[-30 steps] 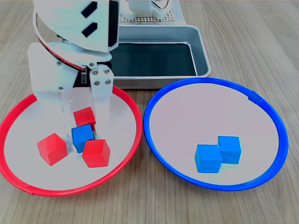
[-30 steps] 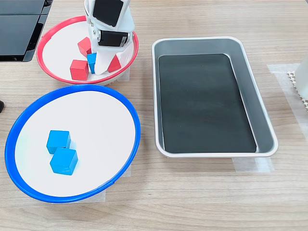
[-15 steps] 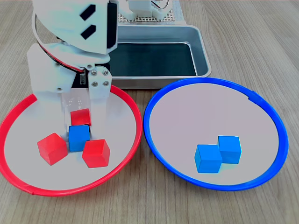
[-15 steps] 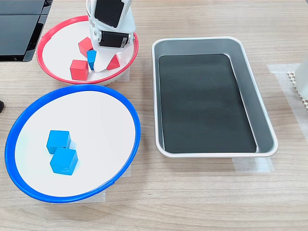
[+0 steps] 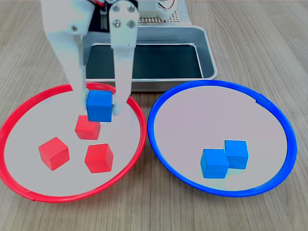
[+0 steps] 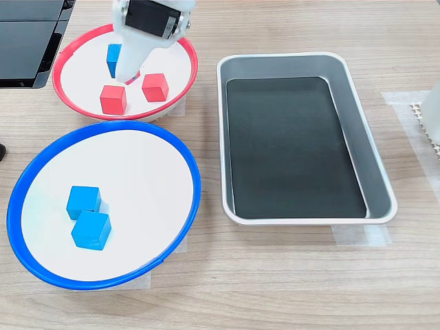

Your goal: Relocate any blue block in the red dish to the blue dish, correcting any misplacements.

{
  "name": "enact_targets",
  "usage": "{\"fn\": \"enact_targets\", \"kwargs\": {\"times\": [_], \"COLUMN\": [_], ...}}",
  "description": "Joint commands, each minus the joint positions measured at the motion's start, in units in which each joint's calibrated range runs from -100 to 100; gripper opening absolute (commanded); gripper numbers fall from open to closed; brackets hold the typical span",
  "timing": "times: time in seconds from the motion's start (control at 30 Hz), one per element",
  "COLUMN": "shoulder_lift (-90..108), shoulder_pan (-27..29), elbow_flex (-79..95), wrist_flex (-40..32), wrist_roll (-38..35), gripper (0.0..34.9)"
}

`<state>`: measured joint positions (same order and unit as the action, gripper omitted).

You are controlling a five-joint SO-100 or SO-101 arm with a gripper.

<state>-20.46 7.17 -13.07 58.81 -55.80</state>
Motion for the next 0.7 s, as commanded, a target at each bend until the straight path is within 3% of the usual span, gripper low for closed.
{"fn": "enact_targets", "kwargs": {"times": [0.0, 0.67], "shoulder_lift": [4.21, 3.62], "shoulder_pan": [-1.76, -18.70], "elbow_flex": [-1.27, 6.19], "wrist_flex": [1.57, -1.24], "wrist_roll": [2.34, 15.48], "gripper": [0.3, 0.3]}}
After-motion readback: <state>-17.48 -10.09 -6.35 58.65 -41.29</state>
